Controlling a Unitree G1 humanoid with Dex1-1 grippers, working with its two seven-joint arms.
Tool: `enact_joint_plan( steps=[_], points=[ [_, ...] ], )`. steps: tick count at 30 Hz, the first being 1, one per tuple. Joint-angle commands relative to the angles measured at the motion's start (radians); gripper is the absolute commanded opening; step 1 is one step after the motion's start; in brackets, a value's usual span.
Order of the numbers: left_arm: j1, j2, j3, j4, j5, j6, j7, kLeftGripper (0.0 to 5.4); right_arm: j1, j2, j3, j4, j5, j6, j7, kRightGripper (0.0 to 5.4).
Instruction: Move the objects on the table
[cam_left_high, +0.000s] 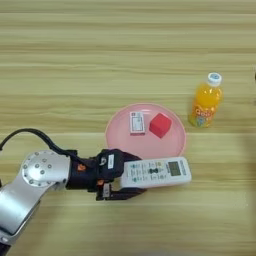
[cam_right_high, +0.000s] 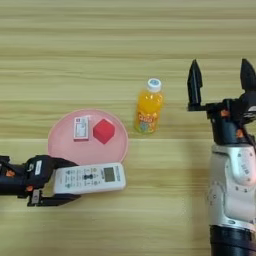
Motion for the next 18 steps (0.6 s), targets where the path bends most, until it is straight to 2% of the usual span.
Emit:
enact_joint_plan(
  steps=[1, 4, 12, 18],
  points=[
    [-0.009, 0.016, -0.008, -0.017, 0.007, -0.004, 0.001, 2.85, 0.018, -0.058, 0.01, -0.11, 0.057, 0.075, 0.055, 5.4],
    [-0.012, 0.014, -0.016, -0.013, 0.014, -0.011, 0.002, 2.85, 0.026, -0.107, 0.035, -0.162, 0.046, 0.109, 0.115, 5.4],
    [-0.028, 0.007, -0.04, -0.007, 0.029, -0.014, 0.01, 2.85, 0.053, -0.289, 0.121, -0.236, 0.15, 0.318, 0.379, 5.4],
    [-0.036, 0.003, -0.061, 0.006, 0.049, -0.035, 0.01, 2.85, 0.078, -0.422, 0.207, -0.28, 0.133, 0.431, 0.572, 5.4]
  ],
)
